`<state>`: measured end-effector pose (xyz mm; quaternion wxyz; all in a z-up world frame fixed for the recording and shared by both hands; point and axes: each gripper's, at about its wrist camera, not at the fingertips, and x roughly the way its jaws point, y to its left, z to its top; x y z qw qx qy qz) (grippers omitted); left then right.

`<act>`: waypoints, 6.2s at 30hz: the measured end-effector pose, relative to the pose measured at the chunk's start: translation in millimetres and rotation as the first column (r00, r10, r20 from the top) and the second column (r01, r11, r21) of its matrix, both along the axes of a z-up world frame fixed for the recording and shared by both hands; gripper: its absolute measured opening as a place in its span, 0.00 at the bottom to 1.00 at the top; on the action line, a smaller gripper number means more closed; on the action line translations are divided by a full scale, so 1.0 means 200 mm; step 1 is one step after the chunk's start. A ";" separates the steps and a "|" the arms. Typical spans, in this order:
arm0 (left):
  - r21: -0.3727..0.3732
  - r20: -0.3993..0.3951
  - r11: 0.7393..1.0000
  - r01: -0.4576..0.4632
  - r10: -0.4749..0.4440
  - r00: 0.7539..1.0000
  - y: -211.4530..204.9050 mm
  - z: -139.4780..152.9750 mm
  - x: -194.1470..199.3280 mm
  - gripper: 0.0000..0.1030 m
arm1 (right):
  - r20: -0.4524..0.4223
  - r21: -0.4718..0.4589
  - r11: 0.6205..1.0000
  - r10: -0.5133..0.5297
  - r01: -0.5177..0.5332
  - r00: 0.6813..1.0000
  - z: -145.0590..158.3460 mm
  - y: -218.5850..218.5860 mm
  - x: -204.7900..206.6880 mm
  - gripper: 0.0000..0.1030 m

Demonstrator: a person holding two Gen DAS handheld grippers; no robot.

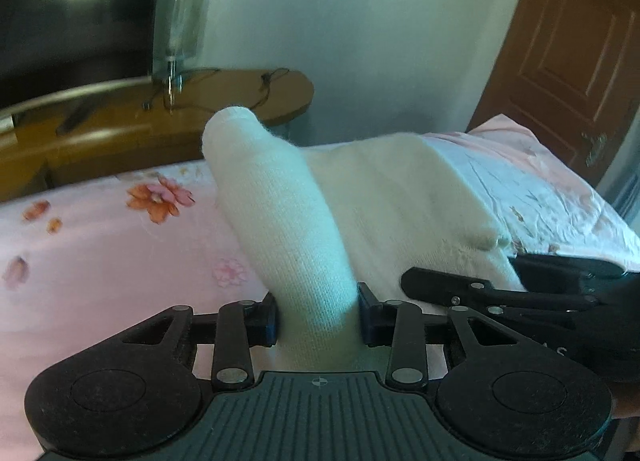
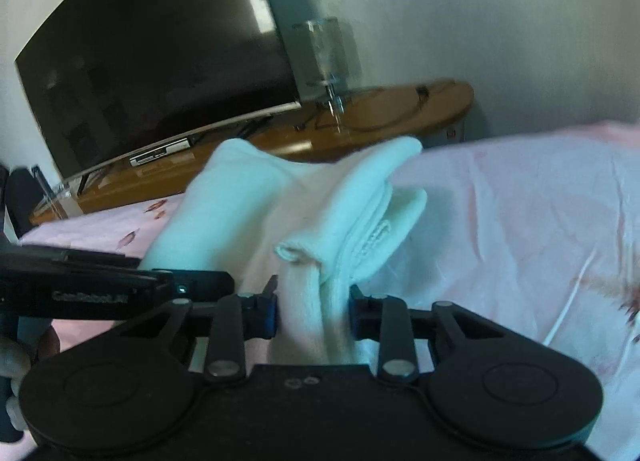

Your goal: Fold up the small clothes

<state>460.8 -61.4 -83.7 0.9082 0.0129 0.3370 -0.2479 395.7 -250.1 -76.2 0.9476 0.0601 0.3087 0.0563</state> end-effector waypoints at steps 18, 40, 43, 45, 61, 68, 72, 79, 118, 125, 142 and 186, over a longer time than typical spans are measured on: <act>0.164 0.023 0.966 -0.202 0.201 0.979 1.07 0.20 -0.43 0.36 | 0.030 0.039 0.988 0.148 -0.149 0.989 0.09 1.11 -0.09 0.29; -0.070 -0.062 0.908 -0.413 0.409 0.911 1.72 -0.26 -0.43 0.93 | -0.117 0.490 0.868 0.154 -0.078 0.981 -0.30 1.03 0.08 0.55; -0.089 -0.095 0.891 -0.446 0.438 0.894 1.77 -0.27 -0.38 0.93 | -0.152 0.560 0.827 0.147 -0.037 0.977 -0.32 0.95 0.18 0.44; -0.061 -0.125 0.893 -0.445 0.436 0.891 1.77 -0.30 -0.35 0.93 | -0.155 0.531 0.846 0.160 -0.054 0.975 -0.32 0.95 0.24 0.20; -0.179 -0.147 0.933 -0.312 0.288 0.946 1.83 -0.33 -0.81 0.93 | -0.207 0.478 0.852 0.347 -0.215 0.915 -0.21 0.98 -0.35 0.21; 0.072 -0.042 0.941 -0.330 0.333 0.942 1.72 -0.36 -0.93 0.85 | -0.241 0.428 0.872 0.364 -0.238 0.900 -0.28 1.15 -0.59 0.05; 0.162 0.013 0.905 -0.394 0.397 0.918 1.69 -0.33 -0.99 1.00 | -0.218 0.400 0.886 0.340 -0.234 0.915 -0.29 1.14 -0.60 0.01; 0.013 0.041 0.858 -0.513 0.512 0.858 1.58 -0.15 -1.42 1.00 | -0.181 0.231 0.951 0.251 -0.207 0.951 -0.04 1.03 -0.88 0.46; -0.032 0.257 0.861 -0.507 0.497 0.829 1.20 0.27 -2.73 1.00 | 0.125 -0.105 0.994 0.051 -0.038 0.991 0.49 1.24 -2.10 1.00; -0.028 0.259 0.861 -0.508 0.498 0.828 1.20 0.27 -2.73 1.00 | 0.131 -0.104 0.994 0.051 -0.037 0.990 0.50 1.24 -2.09 1.00; -0.020 0.262 0.865 -0.501 0.488 0.833 1.18 0.27 -2.71 1.00 | 0.130 -0.107 0.994 0.033 -0.019 0.991 0.51 1.25 -2.10 1.00; -0.041 0.245 0.859 -0.510 0.503 0.829 1.16 0.25 -2.67 1.00 | 0.124 -0.109 0.993 0.046 -0.032 0.991 0.50 1.23 -2.06 1.00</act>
